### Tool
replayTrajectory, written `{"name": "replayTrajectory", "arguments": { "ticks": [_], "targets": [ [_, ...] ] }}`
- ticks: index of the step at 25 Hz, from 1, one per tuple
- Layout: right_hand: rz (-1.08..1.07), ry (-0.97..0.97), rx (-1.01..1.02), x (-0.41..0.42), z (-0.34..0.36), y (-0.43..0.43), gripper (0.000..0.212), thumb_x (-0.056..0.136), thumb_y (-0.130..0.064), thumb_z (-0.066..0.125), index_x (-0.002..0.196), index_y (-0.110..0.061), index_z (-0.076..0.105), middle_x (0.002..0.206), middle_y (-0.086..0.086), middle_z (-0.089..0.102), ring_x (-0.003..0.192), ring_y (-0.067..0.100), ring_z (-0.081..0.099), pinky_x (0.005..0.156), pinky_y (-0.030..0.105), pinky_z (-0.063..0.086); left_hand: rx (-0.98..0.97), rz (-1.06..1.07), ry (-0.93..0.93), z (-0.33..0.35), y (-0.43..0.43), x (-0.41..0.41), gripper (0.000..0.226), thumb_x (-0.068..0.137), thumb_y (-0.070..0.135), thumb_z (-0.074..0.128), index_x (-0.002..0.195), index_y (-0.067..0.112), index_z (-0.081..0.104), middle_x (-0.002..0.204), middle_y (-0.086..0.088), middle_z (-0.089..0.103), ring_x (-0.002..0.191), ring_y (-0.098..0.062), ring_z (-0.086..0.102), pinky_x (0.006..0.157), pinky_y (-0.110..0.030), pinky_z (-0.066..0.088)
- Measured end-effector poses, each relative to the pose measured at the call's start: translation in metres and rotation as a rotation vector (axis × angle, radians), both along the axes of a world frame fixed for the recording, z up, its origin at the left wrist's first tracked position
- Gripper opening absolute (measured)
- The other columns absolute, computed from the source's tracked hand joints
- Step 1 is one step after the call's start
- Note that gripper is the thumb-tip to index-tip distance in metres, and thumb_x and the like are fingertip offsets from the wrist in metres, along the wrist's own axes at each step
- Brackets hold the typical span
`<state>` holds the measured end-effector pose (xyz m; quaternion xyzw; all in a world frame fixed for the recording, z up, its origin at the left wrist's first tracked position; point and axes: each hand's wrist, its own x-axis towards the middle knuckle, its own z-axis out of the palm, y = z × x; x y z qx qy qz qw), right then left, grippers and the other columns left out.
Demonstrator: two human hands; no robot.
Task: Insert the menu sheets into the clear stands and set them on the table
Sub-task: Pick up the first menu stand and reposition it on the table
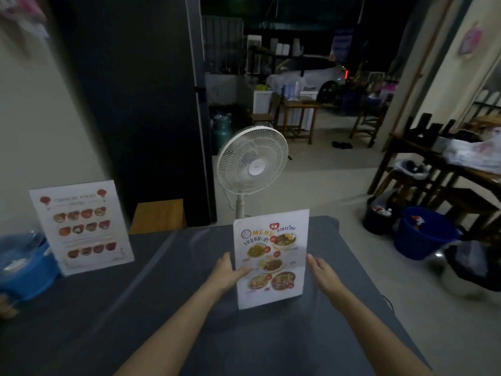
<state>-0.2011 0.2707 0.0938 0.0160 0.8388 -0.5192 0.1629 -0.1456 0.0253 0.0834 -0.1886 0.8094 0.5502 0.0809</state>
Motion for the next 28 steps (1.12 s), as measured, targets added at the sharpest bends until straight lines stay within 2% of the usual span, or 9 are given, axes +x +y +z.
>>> {"name": "replayTrajectory", "arguments": {
  "ticks": [2,4,7,9,14,17,20,25,28],
  "targets": [
    [-0.017,-0.003,-0.104,-0.021,-0.003,0.005,0.051,0.097,-0.038,0.038,0.131,0.000,0.044,0.121,0.008,0.053,0.108,0.022,0.052,0.086,0.031,0.037,0.142,0.123,0.038,-0.001,0.010,-0.010,0.061,0.085,0.022,0.071,0.136,0.013,0.039,0.133,-0.006,0.058,0.104,-0.014,0.057,0.091,-0.030,0.049],
    [-0.018,0.003,-0.192,-0.040,-0.007,0.007,0.051,0.097,-0.037,0.038,0.133,-0.001,0.043,0.118,0.004,0.051,0.109,0.023,0.052,0.086,0.030,0.038,0.226,0.220,0.092,-0.003,0.016,-0.015,0.068,0.086,0.019,0.070,0.143,0.007,0.034,0.136,-0.010,0.057,0.097,-0.010,0.060,0.081,-0.024,0.050],
    [-0.003,0.023,-0.272,-0.056,-0.016,0.005,0.044,0.097,-0.029,0.044,0.131,-0.001,0.044,0.116,0.009,0.055,0.091,0.013,0.056,0.073,0.022,0.046,0.225,0.307,0.151,-0.009,0.018,-0.019,0.044,0.088,0.011,0.067,0.128,0.004,0.050,0.126,-0.013,0.064,0.090,-0.007,0.065,0.063,-0.015,0.053],
    [-0.006,0.057,-0.289,-0.062,-0.019,0.002,0.039,0.094,-0.024,0.051,0.126,-0.001,0.048,0.113,0.010,0.058,0.083,0.007,0.057,0.064,0.019,0.046,0.194,0.313,0.196,-0.005,0.020,-0.016,0.033,0.089,0.010,0.065,0.119,0.002,0.055,0.115,-0.011,0.067,0.087,-0.007,0.067,0.057,-0.011,0.053],
    [-0.073,0.122,-0.296,-0.076,-0.028,-0.005,0.024,0.091,-0.019,0.057,0.109,-0.003,0.057,0.109,0.016,0.066,0.095,0.029,0.065,0.078,0.039,0.054,0.108,0.249,0.243,-0.003,0.009,-0.019,0.022,0.089,0.014,0.066,0.108,0.005,0.061,0.104,-0.006,0.070,0.097,-0.018,0.068,0.068,-0.017,0.052],
    [-0.076,0.150,-0.249,-0.078,-0.026,-0.003,0.011,0.090,-0.016,0.058,0.093,-0.006,0.060,0.094,0.011,0.068,0.089,0.029,0.066,0.070,0.035,0.053,0.062,0.220,0.272,-0.004,0.000,-0.023,0.013,0.089,0.014,0.065,0.098,0.004,0.065,0.099,-0.009,0.073,0.095,-0.024,0.070,0.076,-0.029,0.056],
    [-0.066,0.162,-0.225,-0.080,-0.023,0.001,0.008,0.089,-0.013,0.060,0.084,-0.007,0.060,0.084,0.006,0.067,0.081,0.024,0.065,0.064,0.028,0.050,0.025,0.162,0.273,-0.004,-0.007,-0.030,0.010,0.090,0.013,0.063,0.094,0.005,0.067,0.096,-0.007,0.074,0.091,-0.021,0.071,0.082,-0.036,0.059],
    [-0.057,0.176,-0.200,-0.092,-0.017,0.017,0.011,0.089,-0.013,0.060,0.078,-0.013,0.059,0.083,0.005,0.067,0.077,0.018,0.064,0.061,0.024,0.049,-0.026,0.059,0.305,0.005,-0.005,-0.051,0.008,0.090,0.012,0.064,0.084,0.016,0.067,0.094,-0.003,0.074,0.090,-0.015,0.070,0.079,-0.032,0.058],
    [-0.036,0.196,-0.161,-0.120,-0.009,0.035,0.010,0.088,-0.017,0.061,0.079,-0.013,0.061,0.089,0.010,0.070,0.085,0.026,0.067,0.074,0.042,0.057,-0.039,0.026,0.329,0.018,0.007,-0.081,0.012,0.090,0.012,0.063,0.083,0.021,0.067,0.092,0.000,0.073,0.088,-0.012,0.070,0.074,-0.026,0.054]
  ]
}}
